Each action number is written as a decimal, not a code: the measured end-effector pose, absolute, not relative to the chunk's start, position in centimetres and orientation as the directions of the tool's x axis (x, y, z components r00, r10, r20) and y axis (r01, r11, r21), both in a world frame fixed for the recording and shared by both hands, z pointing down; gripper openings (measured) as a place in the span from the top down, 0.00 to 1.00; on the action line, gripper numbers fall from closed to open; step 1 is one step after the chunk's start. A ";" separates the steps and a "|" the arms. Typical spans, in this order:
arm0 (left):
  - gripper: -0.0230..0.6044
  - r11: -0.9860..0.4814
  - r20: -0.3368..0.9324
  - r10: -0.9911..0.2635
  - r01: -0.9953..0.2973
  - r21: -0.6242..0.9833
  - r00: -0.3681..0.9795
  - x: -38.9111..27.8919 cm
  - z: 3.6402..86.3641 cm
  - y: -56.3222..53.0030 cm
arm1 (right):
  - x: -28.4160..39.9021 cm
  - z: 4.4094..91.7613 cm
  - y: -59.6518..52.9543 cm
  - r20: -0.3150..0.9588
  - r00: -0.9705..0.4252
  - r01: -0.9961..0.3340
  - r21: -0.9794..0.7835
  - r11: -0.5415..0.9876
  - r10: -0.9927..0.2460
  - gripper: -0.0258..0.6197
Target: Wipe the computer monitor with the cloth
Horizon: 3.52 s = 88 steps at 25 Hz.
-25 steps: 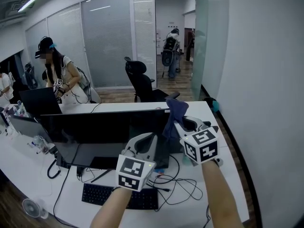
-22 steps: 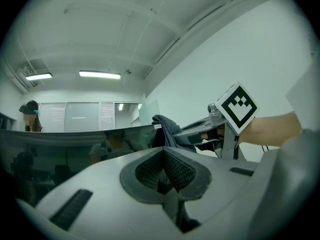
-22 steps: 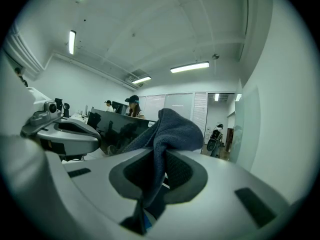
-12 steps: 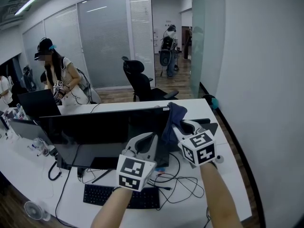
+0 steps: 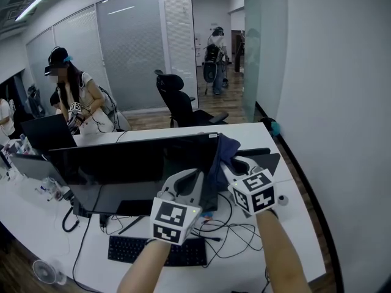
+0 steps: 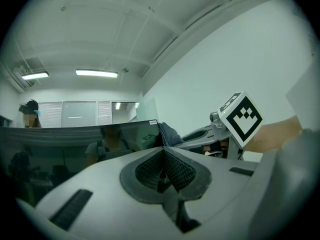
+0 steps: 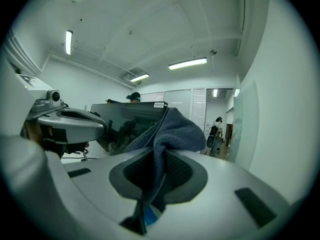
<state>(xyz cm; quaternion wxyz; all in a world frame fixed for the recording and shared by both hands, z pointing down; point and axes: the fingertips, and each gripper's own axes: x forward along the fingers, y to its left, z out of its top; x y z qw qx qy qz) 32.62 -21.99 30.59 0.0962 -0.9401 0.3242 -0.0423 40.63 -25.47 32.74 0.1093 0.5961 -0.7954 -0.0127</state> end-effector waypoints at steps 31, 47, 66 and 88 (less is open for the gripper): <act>0.95 -0.835 0.045 -0.531 -0.514 -0.195 0.846 35.2 34.3 -21.9 | 40.8 38.7 -24.8 0.225 -0.227 -0.962 0.100 0.254 -0.948 0.87; 0.95 -0.852 0.044 -0.517 -0.509 -0.124 0.855 35.2 37.5 -22.5 | 40.6 40.9 -24.2 0.205 -0.166 -0.971 0.135 0.196 -0.965 0.87; 0.95 -0.865 0.077 -0.500 -0.494 -0.083 0.863 33.9 40.6 -23.2 | 40.6 45.6 -23.3 0.207 -0.097 -0.985 0.123 0.124 -0.974 0.87; 0.95 -0.877 0.113 -0.480 -0.476 -0.056 0.870 33.9 43.2 -22.6 | 39.9 51.5 -21.9 0.298 -0.068 -0.987 0.118 0.107 -0.952 0.87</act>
